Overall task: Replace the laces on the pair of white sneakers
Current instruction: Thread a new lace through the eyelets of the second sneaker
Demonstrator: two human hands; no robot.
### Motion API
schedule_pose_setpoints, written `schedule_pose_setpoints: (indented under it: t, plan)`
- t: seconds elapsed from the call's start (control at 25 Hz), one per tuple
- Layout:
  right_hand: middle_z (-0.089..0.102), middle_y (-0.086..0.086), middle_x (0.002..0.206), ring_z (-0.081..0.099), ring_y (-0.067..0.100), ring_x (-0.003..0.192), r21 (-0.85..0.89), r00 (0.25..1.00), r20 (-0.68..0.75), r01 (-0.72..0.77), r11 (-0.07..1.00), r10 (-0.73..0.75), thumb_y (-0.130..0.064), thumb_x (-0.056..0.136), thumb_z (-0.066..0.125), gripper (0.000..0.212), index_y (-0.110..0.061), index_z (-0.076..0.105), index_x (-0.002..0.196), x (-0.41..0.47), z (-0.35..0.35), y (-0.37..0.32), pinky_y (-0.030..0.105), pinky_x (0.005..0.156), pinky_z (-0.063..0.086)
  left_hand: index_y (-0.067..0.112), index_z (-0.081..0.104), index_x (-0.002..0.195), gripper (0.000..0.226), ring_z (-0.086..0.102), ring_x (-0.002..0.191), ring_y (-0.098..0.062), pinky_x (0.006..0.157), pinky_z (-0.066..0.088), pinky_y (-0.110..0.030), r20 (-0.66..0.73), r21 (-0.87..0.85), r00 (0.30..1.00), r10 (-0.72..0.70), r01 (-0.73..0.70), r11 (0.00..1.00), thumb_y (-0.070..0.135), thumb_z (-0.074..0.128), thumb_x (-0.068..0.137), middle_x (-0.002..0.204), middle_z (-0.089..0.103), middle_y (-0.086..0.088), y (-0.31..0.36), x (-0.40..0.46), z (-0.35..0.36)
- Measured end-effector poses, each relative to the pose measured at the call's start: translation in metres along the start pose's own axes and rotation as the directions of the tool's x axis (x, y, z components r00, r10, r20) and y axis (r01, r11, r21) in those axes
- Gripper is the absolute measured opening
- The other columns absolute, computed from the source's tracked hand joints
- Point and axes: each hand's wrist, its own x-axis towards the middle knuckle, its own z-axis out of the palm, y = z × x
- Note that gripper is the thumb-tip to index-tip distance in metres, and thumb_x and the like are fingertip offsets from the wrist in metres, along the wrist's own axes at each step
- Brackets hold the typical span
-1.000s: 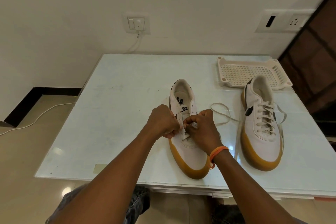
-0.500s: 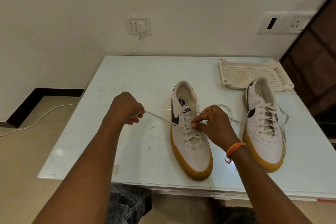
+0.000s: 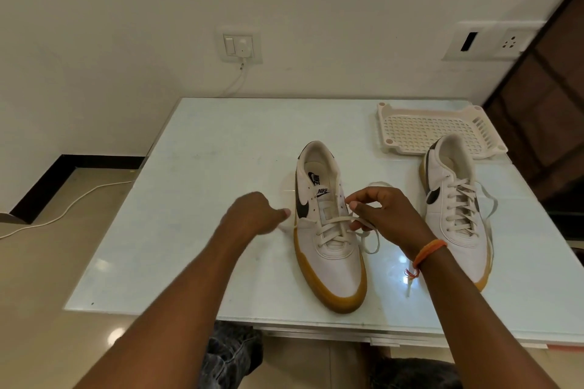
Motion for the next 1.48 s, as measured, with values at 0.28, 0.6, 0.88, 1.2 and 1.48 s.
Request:
schedule_pose_setpoints:
  t: [0.28,0.6,0.88,1.2,1.48]
  plan:
    - [0.068,0.004,0.101,0.071,0.019,0.083,0.043,1.000,-0.007,-0.016,0.999,0.017,-0.012,0.070,0.085,0.030,-0.015,0.071,0.097,-0.001,-0.011,0.002,0.019,0.062,0.052,0.002,0.063,0.110,0.035,0.060,0.070,-0.017,0.057,0.049,-0.030,0.160,-0.616,0.984,-0.074,0.159,0.771,0.030,0.069,0.090,0.089,0.065,-0.009,0.028,-0.006,0.049]
    - [0.072,0.004,0.098,0.070,0.017,0.083,0.064,0.999,0.019,-0.028,0.998,0.027,-0.003,0.066,0.085,0.035,-0.014,0.072,0.096,-0.001,-0.017,0.005,0.025,0.068,0.054,0.003,0.064,0.104,0.020,0.064,0.065,-0.016,0.058,0.047,-0.029,-0.070,-0.759,0.997,-0.037,-0.030,0.650,0.013,0.070,0.089,0.090,0.070,-0.008,0.024,0.001,0.017]
    - [0.074,0.013,0.080,0.071,0.020,0.074,0.153,1.000,0.004,0.005,0.988,-0.005,0.008,0.072,0.077,0.024,-0.005,0.073,0.092,0.001,-0.018,0.004,0.026,0.067,0.057,0.012,0.063,0.078,0.015,0.065,0.067,-0.014,0.066,0.050,-0.030,-0.319,-0.789,0.944,-0.087,-0.213,0.576,0.019,0.069,0.090,0.082,0.067,-0.003,-0.002,0.014,-0.038]
    - [0.075,0.004,0.074,0.070,0.010,0.069,-0.020,0.999,0.039,-0.006,1.000,0.007,-0.007,0.073,0.082,0.015,-0.012,0.076,0.086,0.000,-0.008,0.003,0.016,0.064,0.051,0.011,0.063,0.084,0.011,0.063,0.068,-0.014,0.064,0.050,-0.028,-0.250,-0.863,0.961,-0.122,-0.164,0.477,0.018,0.065,0.093,0.092,0.066,-0.005,-0.003,0.025,-0.040]
    - [0.074,0.005,0.073,0.069,0.012,0.069,-0.037,0.997,0.071,-0.010,0.999,0.012,-0.005,0.079,0.077,0.010,-0.013,0.076,0.084,-0.001,-0.002,0.000,0.017,0.062,0.050,0.002,0.045,0.108,0.043,0.070,0.076,-0.025,0.057,0.059,-0.035,0.043,-0.472,0.997,-0.056,0.070,0.879,0.034,0.068,0.090,0.100,0.060,-0.013,-0.001,0.007,-0.008]
